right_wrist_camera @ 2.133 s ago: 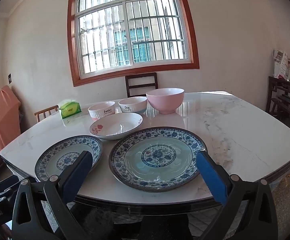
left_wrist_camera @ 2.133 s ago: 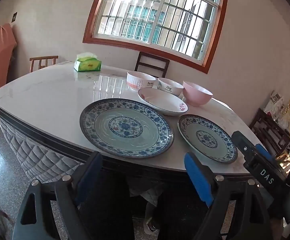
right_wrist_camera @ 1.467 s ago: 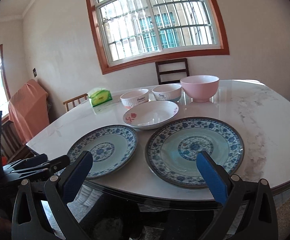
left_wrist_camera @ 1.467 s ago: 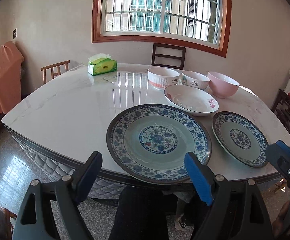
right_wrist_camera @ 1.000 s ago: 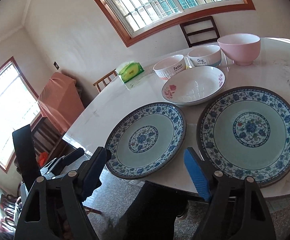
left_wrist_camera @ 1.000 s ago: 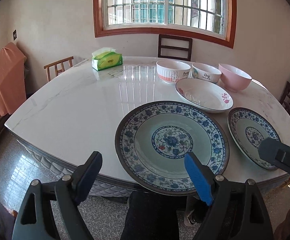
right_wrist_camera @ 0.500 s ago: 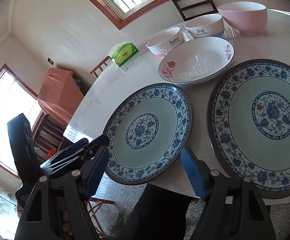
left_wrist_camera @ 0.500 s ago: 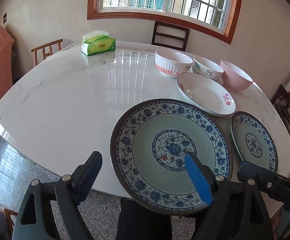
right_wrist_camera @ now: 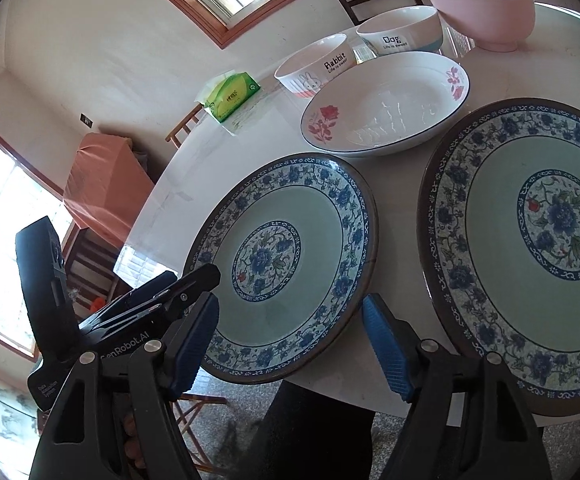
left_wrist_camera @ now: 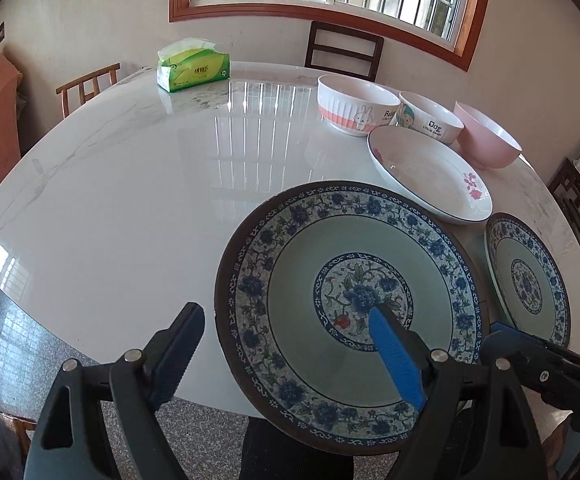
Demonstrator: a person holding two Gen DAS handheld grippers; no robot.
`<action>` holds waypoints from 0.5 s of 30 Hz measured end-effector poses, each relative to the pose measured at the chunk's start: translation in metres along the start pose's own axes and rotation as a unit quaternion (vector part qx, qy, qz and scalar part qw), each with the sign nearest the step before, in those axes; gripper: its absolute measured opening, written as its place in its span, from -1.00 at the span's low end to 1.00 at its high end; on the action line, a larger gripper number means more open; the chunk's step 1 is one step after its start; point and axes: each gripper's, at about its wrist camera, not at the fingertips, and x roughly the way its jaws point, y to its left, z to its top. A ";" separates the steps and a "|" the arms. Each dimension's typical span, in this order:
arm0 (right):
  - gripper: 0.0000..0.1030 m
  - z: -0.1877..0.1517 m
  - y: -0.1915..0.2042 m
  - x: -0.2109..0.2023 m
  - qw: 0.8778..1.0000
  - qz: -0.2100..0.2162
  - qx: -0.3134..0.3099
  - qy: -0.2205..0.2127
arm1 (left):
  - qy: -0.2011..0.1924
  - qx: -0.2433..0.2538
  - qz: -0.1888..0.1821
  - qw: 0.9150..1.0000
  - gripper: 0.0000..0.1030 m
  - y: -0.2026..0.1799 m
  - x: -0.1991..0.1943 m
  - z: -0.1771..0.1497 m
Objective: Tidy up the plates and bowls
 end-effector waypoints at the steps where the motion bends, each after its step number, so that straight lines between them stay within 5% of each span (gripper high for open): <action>1: 0.40 0.001 0.000 0.000 1.000 0.000 0.002 0.001 | 0.000 0.002 0.003 1.000 0.68 0.000 0.001 0.001; 9: 0.39 0.000 0.004 0.009 1.000 -0.019 -0.006 0.018 | 0.010 0.001 -0.002 1.000 0.67 0.006 0.009 0.002; 13: 0.28 -0.001 0.006 0.015 0.999 -0.038 -0.017 0.022 | 0.014 -0.005 0.023 1.000 -0.04 0.013 0.014 0.000; 15: -0.07 -0.001 0.002 0.019 0.998 -0.047 -0.017 0.028 | 0.011 -0.010 0.031 0.999 -0.31 0.022 0.015 0.001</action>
